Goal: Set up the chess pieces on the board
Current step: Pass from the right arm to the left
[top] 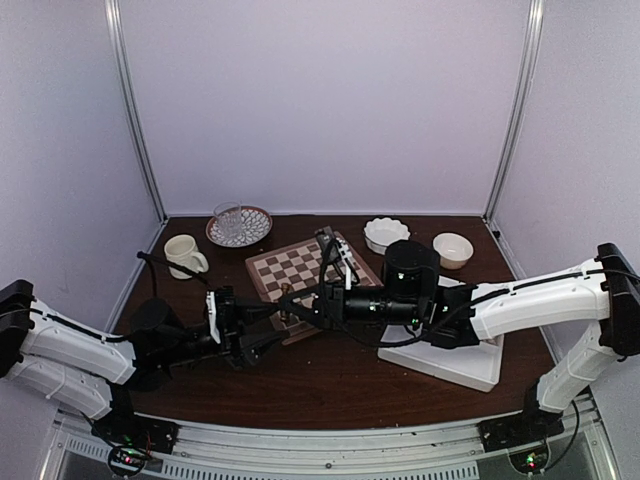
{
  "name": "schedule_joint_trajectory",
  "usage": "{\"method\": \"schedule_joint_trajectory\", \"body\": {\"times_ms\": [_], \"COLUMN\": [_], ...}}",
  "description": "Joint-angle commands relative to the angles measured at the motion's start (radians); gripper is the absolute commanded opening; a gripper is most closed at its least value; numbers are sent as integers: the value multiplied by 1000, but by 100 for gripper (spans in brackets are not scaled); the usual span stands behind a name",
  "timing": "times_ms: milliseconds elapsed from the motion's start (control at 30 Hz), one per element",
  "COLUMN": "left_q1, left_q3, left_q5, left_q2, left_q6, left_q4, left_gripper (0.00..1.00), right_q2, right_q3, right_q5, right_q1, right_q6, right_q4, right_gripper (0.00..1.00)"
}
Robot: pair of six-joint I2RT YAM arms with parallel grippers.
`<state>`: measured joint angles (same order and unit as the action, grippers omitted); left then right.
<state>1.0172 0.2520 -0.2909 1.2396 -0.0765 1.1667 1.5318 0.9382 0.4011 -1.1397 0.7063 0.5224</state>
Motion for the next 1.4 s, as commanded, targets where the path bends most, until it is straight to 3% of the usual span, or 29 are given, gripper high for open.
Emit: {"method": "schedule_joint_trajectory", "body": {"times_ms": [0,233,400,833,1067,1267,1367], "left_q1": [-4,-4,-4,-3,-3,-4,-3], "left_q3": [10,14,14,11,11,16,42], "left_q5": [2,-12,-19,-17,-19,-13,-3], "left_q2": [-3,-3,-5,-17,-17,-31,-50], "left_q6": [4,3,3,1,2,13,33], "left_q4": [8,2,1,-1,-2,-33,-128], "left_gripper": [53,48,38,40,17,9,2], "right_q2": [-18,-13,4,23,24,5,-21], "right_q3": [14,19,28,31,30,32,32], "right_q5": [10,10,17,28,26,9,-11], "right_q1": [-10,-11,-12,-13,-15,-14,-13], "right_q6": [11,15,23,36,37,16,-5], "right_q4": [41,39,46,63,68,32,-15], "right_gripper": [11,11,10,10,10,10,10]}}
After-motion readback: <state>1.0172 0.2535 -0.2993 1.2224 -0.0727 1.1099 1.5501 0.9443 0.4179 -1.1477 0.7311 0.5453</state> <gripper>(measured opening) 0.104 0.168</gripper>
